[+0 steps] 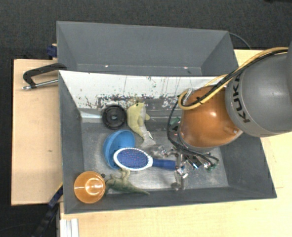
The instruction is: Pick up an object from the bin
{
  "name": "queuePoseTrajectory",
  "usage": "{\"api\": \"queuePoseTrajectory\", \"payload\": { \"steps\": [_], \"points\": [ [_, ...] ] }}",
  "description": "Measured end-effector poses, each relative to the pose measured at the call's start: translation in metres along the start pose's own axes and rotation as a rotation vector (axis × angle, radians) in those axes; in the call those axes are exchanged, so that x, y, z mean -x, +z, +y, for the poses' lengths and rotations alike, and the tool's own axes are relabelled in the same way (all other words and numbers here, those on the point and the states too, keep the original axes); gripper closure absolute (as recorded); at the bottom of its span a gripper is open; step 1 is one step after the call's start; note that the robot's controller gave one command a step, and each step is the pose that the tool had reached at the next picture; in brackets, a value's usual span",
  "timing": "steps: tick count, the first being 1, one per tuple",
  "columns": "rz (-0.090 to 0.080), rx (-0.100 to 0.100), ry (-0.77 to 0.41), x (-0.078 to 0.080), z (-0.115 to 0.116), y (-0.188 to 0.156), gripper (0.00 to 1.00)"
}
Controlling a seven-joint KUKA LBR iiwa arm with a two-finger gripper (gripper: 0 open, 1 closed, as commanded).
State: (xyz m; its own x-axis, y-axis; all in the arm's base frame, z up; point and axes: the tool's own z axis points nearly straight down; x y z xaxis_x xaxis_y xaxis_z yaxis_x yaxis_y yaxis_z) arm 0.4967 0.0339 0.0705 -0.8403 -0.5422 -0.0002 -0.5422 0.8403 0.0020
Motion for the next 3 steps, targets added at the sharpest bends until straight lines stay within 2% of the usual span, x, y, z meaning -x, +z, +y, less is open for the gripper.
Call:
{"api": "queuePoseTrajectory", "payload": {
  "steps": [1, 2, 3],
  "points": [
    [-0.006, -0.003, 0.004, 0.001, -0.002, -0.001, 1.00],
    [-0.008, -0.004, 0.006, 0.003, -0.002, -0.002, 1.00],
    [-0.012, -0.007, 0.008, 0.006, -0.003, -0.037, 1.00]
  ]
}}
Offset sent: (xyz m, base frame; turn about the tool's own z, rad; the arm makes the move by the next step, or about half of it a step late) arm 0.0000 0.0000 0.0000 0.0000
